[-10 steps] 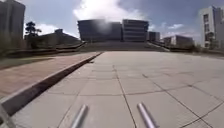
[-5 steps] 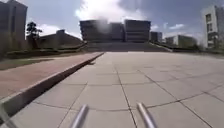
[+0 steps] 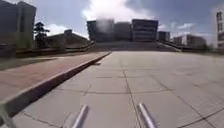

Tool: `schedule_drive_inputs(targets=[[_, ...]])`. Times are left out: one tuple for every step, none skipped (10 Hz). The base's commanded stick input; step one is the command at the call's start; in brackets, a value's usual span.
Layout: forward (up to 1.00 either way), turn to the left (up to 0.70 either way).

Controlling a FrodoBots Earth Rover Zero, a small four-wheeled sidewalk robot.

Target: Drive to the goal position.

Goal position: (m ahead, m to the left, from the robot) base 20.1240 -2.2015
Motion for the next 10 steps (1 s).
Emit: schedule_drive_inputs(targets=[[0.70,0.00],[0.70,0.00],[0.70,0.00],[0.70,0.00],[0.70,0.00],[0.70,0.00],[0.70,-0.24],[0.70,-0.35],[0.70,-0.35],[0.70,-0.35]])
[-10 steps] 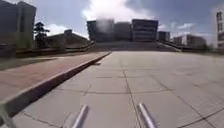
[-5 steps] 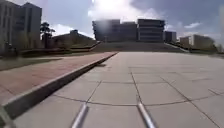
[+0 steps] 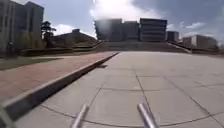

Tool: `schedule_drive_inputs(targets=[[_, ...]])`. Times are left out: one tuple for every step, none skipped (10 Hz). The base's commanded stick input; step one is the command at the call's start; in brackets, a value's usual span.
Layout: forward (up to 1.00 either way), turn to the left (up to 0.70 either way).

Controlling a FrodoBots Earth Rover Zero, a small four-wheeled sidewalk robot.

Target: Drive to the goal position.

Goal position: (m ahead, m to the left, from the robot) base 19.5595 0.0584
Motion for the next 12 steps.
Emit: schedule_drive_inputs(targets=[[0.70,-0.35],[0.70,-0.35],[0.70,-0.35],[0.70,0.00],[0.70,0.00],[0.70,0.00],[0.70,0.00],[0.70,0.00],[0.70,0.00],[0.70,0.00],[0.70,0.00],[0.70,0.00]])
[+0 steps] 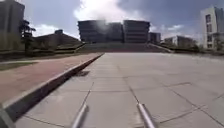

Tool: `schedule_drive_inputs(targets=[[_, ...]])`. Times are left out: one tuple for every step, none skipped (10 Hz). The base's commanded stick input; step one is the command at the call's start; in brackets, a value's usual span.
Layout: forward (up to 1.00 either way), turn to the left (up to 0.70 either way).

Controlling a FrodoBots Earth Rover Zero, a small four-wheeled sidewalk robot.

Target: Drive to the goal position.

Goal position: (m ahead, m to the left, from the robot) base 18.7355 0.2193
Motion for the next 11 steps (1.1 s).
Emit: schedule_drive_inputs(targets=[[0.70,0.00],[0.70,0.00],[0.70,0.00],[0.70,0.00],[0.70,0.00],[0.70,0.00],[0.70,0.00],[0.70,0.00],[0.70,0.00],[0.70,0.00],[0.70,0.00]])
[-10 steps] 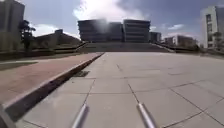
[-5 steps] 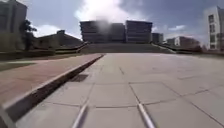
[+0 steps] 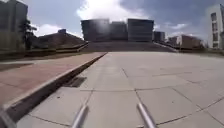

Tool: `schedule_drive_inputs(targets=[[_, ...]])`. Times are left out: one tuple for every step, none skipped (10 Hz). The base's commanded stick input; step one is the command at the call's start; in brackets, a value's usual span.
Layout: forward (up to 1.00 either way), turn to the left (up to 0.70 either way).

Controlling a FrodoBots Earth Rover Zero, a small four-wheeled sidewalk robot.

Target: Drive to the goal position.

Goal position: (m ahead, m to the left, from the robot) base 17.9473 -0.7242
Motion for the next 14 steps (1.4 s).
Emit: schedule_drive_inputs(targets=[[0.70,0.00],[0.70,0.00],[0.70,-0.04],[0.70,-0.19],[0.70,-0.35],[0.70,-0.11],[0.70,0.00],[0.70,0.00],[0.70,0.00],[0.70,0.00],[0.70,0.00],[0.70,0.00],[0.70,0.00],[0.70,0.00]])
